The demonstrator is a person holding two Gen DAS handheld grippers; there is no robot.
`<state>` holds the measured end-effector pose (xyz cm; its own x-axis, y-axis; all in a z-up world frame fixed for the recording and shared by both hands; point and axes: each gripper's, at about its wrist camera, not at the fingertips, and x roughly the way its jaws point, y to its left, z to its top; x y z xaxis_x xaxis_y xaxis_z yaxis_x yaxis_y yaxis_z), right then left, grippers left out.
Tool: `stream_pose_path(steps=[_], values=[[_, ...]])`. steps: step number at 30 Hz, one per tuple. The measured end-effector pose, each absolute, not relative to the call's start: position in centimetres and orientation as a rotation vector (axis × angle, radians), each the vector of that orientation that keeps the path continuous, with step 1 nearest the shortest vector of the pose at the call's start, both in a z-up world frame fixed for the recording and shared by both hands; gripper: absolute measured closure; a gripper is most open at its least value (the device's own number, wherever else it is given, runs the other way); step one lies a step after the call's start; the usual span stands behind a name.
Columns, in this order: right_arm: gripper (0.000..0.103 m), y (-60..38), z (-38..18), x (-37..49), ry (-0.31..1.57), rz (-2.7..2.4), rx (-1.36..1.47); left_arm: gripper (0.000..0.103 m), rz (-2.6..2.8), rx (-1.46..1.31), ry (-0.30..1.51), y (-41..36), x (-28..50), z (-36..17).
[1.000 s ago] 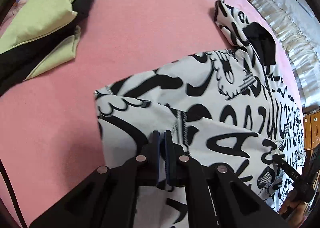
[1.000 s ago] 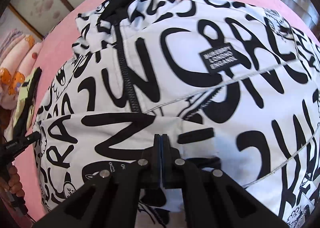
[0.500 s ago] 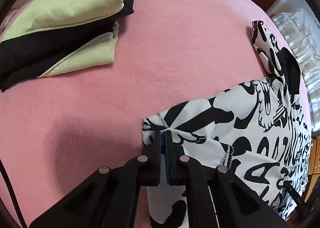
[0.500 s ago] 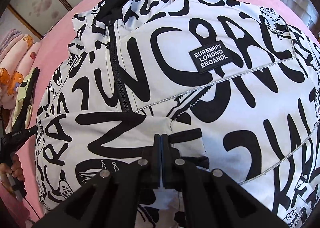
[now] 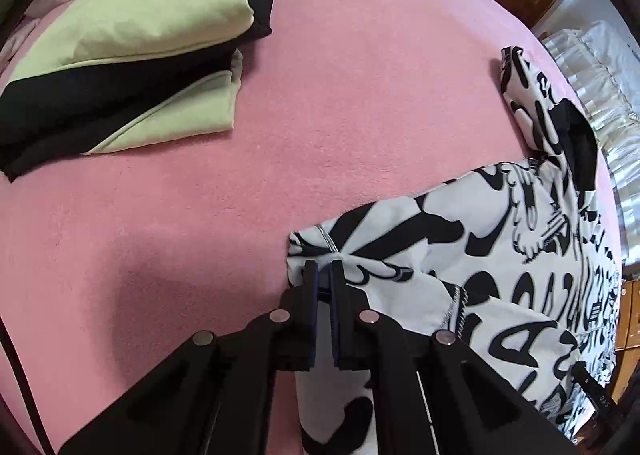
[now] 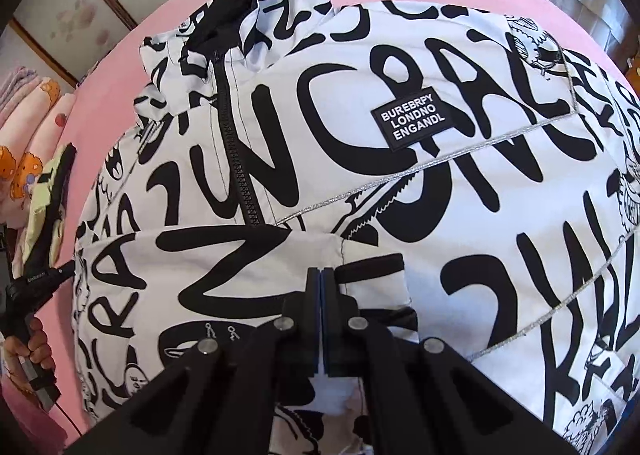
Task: Fold large clothes
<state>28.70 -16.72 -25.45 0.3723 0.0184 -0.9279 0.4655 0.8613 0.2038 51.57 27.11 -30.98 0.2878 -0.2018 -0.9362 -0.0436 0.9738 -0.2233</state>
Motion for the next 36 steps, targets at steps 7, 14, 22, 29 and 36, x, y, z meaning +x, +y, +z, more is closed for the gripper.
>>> stream_pose_path(steps=[7,14,22,29,36], values=[[0.103,-16.0,-23.1,27.0,1.124,-0.267,0.517,0.098,-0.209,-0.225,1.308,25.5,47.5,-29.7],[0.103,-12.3,-22.1,26.8,1.118,-0.103,0.539,0.097,-0.352,-0.271,1.350,23.6,42.8,-28.6],[0.103,-3.6,-23.4,28.9,1.151,0.148,0.554,0.096,-0.412,-0.193,1.410,20.8,40.0,-29.6],[0.103,-0.9,-26.6,29.7,1.236,0.123,0.471,0.096,-0.348,-0.212,1.396,22.4,40.0,-29.5],[0.103,-6.7,-26.7,28.2,1.215,-0.007,0.468,0.096,-0.354,-0.258,1.401,24.3,39.9,-29.6]])
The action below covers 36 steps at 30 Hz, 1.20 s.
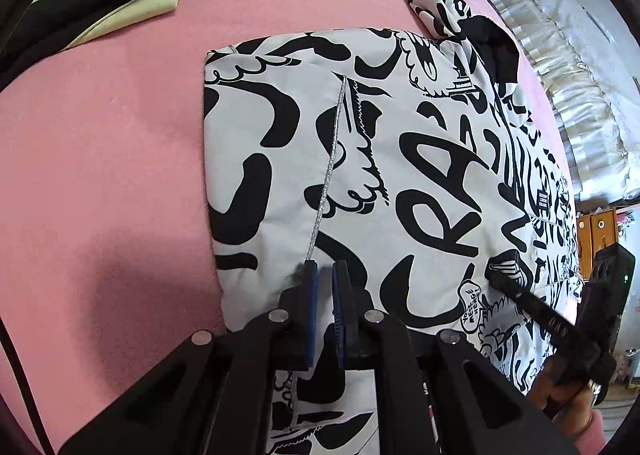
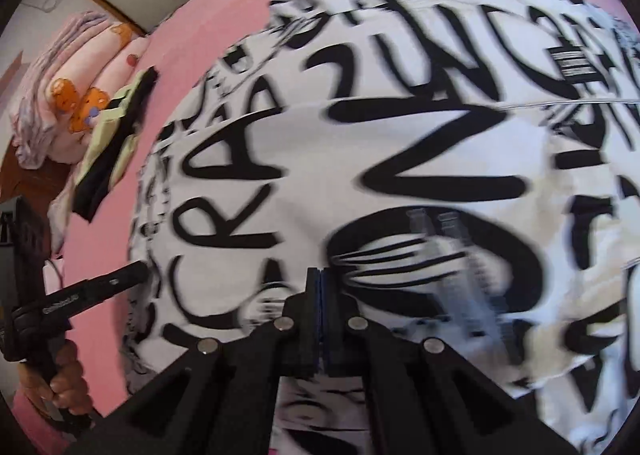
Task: Fold large clothes
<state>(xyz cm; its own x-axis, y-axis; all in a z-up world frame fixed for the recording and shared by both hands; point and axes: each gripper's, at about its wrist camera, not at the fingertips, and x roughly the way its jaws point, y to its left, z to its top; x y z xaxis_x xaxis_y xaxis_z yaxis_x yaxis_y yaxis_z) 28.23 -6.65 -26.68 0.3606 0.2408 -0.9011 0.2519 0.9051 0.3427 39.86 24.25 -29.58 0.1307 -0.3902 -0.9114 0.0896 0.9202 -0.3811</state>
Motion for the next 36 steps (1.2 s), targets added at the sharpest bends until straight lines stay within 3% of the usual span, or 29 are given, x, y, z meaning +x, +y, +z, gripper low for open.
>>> stream_pose_path(steps=[9,22,27,29,31,36], values=[[0.103,-13.3,-26.6,25.6,1.198,-0.183,0.514,0.096,-0.345,-0.299,1.423,25.0,38.3,-30.3],[0.100,-14.4,-25.8,24.9,1.175,-0.185,0.561,0.095,-0.263,-0.168,1.370,22.5,37.2,-28.5],[0.095,-14.7,-23.8,24.7,1.158,-0.154,0.554,0.074,-0.234,-0.164,1.320,20.9,36.2,-26.0],[0.083,-14.9,-22.8,24.5,1.139,-0.135,0.551,0.050,-0.230,-0.173,1.288,19.9,35.6,-24.7],[0.061,-15.4,-21.6,24.2,1.116,-0.109,0.552,0.036,-0.219,-0.174,1.243,18.6,34.9,-23.2],[0.046,-17.8,-18.9,23.2,1.065,-0.037,0.581,0.030,-0.129,-0.122,1.212,14.0,32.9,-19.8]])
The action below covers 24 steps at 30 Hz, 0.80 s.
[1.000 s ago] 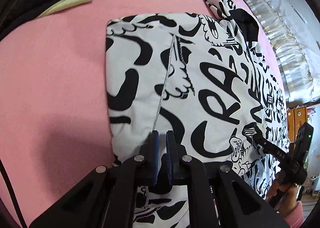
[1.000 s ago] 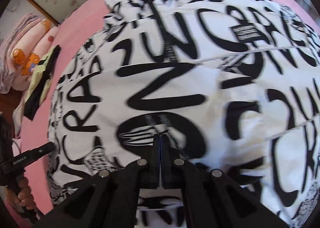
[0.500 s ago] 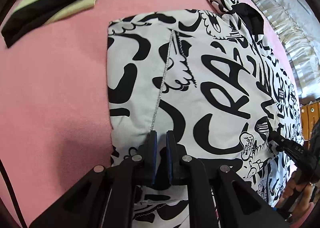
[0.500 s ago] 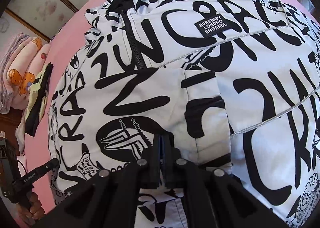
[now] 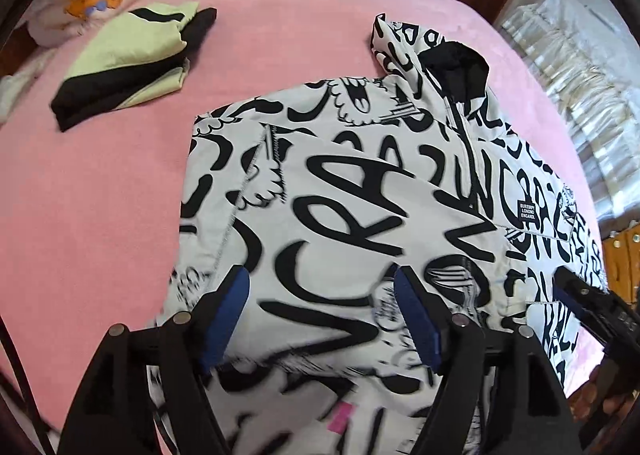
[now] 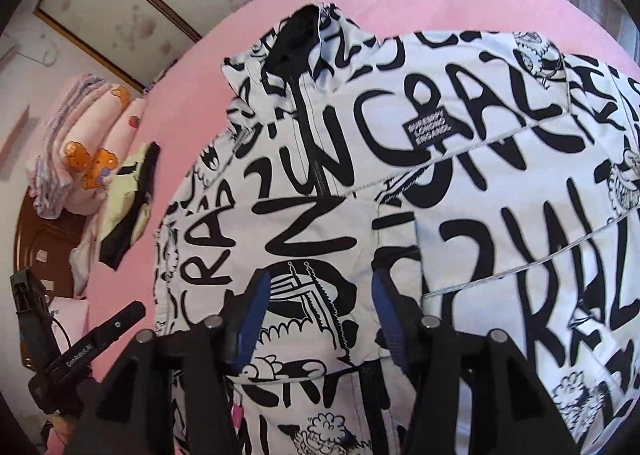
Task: Fold large clothes
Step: 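Move the open right tool to the other sleeve cuff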
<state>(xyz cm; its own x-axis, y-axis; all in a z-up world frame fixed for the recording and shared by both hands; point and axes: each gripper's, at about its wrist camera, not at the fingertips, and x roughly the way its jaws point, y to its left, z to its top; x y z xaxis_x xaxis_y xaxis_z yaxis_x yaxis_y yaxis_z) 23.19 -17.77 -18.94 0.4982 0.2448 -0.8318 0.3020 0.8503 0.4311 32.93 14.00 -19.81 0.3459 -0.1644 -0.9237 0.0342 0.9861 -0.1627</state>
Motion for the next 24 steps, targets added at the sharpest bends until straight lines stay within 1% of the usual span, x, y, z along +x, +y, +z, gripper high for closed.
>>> stream_pose_path(steps=[1,3,9,12,16,24], values=[[0.042,-18.3,-18.4,23.0,1.057,-0.028,0.581,0.029,-0.114,-0.121,1.211,13.1,32.5,-19.3],[0.038,-19.8,-17.3,22.4,1.045,0.008,0.572,0.028,-0.082,-0.125,1.207,11.2,31.3,-18.3],[0.038,-25.5,-14.4,20.0,1.024,0.082,0.535,0.027,-0.034,-0.148,1.187,4.4,27.5,-15.3],[0.038,-28.6,-13.3,18.9,1.024,0.096,0.530,0.025,-0.015,-0.195,1.174,1.2,25.6,-14.0],[0.038,-32.3,-11.9,17.2,1.024,0.099,0.513,0.024,-0.009,-0.216,1.158,-2.6,23.4,-12.6],[0.038,-40.5,-10.7,12.4,1.025,0.036,0.561,0.024,-0.127,-0.087,1.225,-10.3,21.2,-11.7]])
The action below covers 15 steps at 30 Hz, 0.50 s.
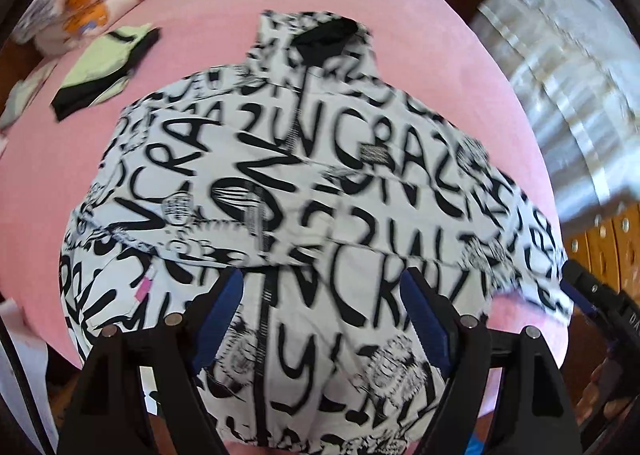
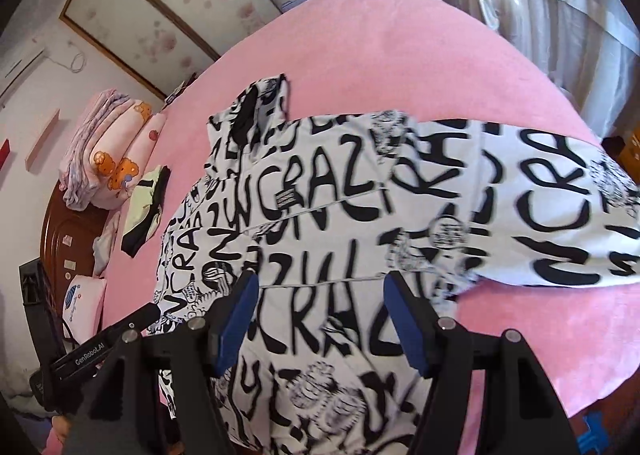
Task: Fold large clothes
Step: 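Move the open right tool to the other sleeve cuff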
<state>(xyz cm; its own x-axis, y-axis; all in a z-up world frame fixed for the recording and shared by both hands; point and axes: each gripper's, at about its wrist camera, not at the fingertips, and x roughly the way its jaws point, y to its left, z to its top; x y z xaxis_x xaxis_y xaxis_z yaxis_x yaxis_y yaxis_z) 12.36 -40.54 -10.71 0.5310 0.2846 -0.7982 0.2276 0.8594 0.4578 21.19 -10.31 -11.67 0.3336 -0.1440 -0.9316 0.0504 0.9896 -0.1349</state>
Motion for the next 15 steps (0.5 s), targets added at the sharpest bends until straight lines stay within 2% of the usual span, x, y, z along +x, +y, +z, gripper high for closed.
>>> stream_pose_path(steps=[15], values=[[0.038,-56.3,-14.5,3.1,1.024,-0.302,0.821,0.023,-0.425,0.094,1.305,-26.7,20.7,-13.7]])
